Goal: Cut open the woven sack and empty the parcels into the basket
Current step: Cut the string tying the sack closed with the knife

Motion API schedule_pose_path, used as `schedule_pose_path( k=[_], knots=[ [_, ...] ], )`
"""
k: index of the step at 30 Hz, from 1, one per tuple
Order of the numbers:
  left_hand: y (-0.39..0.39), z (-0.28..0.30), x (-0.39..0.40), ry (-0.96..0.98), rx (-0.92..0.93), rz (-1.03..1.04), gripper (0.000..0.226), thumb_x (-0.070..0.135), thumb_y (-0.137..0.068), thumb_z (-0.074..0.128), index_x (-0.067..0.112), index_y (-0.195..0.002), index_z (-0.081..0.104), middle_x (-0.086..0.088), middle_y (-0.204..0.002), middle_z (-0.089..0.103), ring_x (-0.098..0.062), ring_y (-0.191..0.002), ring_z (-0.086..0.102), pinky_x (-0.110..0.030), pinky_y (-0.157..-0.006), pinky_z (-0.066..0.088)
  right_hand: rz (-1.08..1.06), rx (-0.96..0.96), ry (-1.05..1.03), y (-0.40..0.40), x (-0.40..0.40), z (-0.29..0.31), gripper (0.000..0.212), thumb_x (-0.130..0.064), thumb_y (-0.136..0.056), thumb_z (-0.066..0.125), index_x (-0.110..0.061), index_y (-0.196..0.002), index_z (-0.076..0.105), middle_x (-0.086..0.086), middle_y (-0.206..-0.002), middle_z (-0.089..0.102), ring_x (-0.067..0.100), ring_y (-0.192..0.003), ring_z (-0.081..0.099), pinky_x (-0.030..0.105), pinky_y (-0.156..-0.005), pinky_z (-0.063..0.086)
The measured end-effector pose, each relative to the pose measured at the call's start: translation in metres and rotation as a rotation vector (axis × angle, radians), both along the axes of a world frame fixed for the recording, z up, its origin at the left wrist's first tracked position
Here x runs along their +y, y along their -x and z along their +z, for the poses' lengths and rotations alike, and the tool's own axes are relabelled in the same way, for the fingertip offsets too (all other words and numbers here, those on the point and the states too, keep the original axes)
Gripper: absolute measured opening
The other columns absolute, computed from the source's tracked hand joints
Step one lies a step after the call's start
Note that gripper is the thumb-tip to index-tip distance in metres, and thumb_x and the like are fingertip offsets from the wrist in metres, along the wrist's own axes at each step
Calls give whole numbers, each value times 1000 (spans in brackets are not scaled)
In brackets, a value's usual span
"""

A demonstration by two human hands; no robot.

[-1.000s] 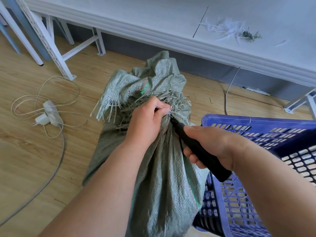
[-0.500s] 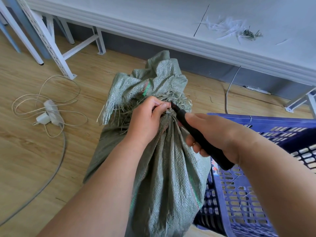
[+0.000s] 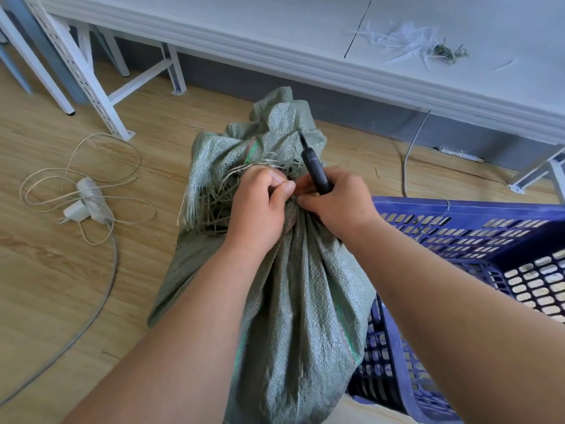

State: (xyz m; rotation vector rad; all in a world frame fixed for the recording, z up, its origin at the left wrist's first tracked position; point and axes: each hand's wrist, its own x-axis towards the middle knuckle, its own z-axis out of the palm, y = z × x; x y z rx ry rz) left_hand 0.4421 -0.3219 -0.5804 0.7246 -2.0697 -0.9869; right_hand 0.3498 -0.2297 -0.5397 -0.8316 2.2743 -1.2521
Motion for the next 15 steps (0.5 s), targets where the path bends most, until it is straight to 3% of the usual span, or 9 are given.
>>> schedule_pose_path(
  k=[6, 11, 13, 15],
  knots=[
    [0, -1, 1, -57, 21, -18, 14, 7, -88, 63, 10, -78, 54, -2, -95, 57, -11, -90, 53, -1, -80, 33, -17, -120, -8, 2, 0, -2, 27, 1, -77, 72, -25, -88, 73, -8, -84, 71, 11, -82, 66, 21, -79, 50],
    [2, -1, 3, -44, 40, -18, 19, 9, -86, 65, 12, -74, 50, -1, -92, 56, -14, -90, 54, -5, -80, 36, -29, -103, 22, 0, 5, -5, 22, -3, -80, 72, -22, -92, 72, -14, -76, 65, -1, -69, 58, 2, -58, 42],
    [3, -1, 4, -35, 30, -11, 21, 9, -86, 66, 12, -74, 49, 0, -92, 56, -13, -90, 54, -4, -80, 35, -16, -96, 15, 0, 5, -6, 21, -5, -81, 72, -22, -92, 71, -11, -78, 65, 1, -69, 58, 0, -53, 39],
    [3, -1, 4, -38, 21, 0, 19, 10, -86, 66, 12, -74, 51, 0, -92, 55, -12, -89, 53, -3, -79, 34, -2, -90, -2, -1, 5, -6, 19, -6, -81, 72, -23, -92, 70, -7, -81, 67, 6, -71, 59, 4, -57, 42]
  ],
)
